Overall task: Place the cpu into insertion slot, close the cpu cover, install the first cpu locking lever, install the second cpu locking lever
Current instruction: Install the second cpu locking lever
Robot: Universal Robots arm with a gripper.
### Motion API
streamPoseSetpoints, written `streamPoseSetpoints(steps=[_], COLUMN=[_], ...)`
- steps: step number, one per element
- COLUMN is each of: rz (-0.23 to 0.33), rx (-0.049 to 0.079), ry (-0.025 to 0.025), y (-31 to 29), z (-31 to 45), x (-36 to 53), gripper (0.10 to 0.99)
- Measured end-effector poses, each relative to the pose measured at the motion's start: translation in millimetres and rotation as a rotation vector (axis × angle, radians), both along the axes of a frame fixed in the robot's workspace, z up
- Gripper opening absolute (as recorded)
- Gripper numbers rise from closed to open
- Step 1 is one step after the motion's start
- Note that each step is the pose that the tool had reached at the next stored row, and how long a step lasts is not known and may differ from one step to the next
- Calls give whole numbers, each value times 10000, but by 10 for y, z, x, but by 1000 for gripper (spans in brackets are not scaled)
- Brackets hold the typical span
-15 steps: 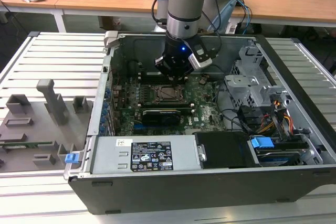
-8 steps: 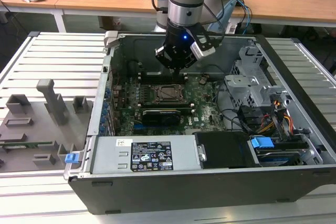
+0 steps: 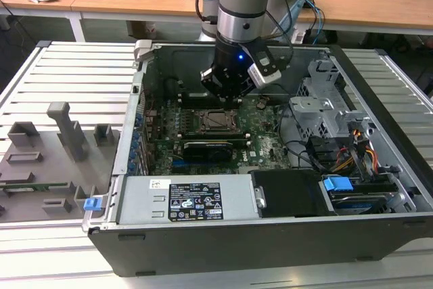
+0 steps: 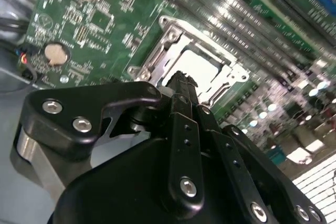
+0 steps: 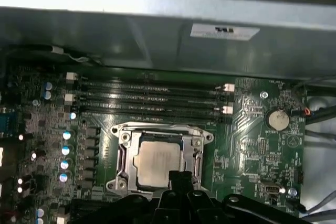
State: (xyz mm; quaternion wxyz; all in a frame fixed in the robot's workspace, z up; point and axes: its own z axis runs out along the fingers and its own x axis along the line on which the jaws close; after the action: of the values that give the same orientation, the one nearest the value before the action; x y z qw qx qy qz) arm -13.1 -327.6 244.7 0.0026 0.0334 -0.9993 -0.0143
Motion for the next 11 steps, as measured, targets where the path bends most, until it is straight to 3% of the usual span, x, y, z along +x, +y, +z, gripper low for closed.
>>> streamPoseSetpoints(steps=[4, 8, 11], rz=[10, 16, 16], rx=[19, 76, 120], ry=[74, 78, 77], y=[-62, -116, -202], z=[-58, -87, -94], x=[-1, 0, 0], gripper=[106, 106, 106])
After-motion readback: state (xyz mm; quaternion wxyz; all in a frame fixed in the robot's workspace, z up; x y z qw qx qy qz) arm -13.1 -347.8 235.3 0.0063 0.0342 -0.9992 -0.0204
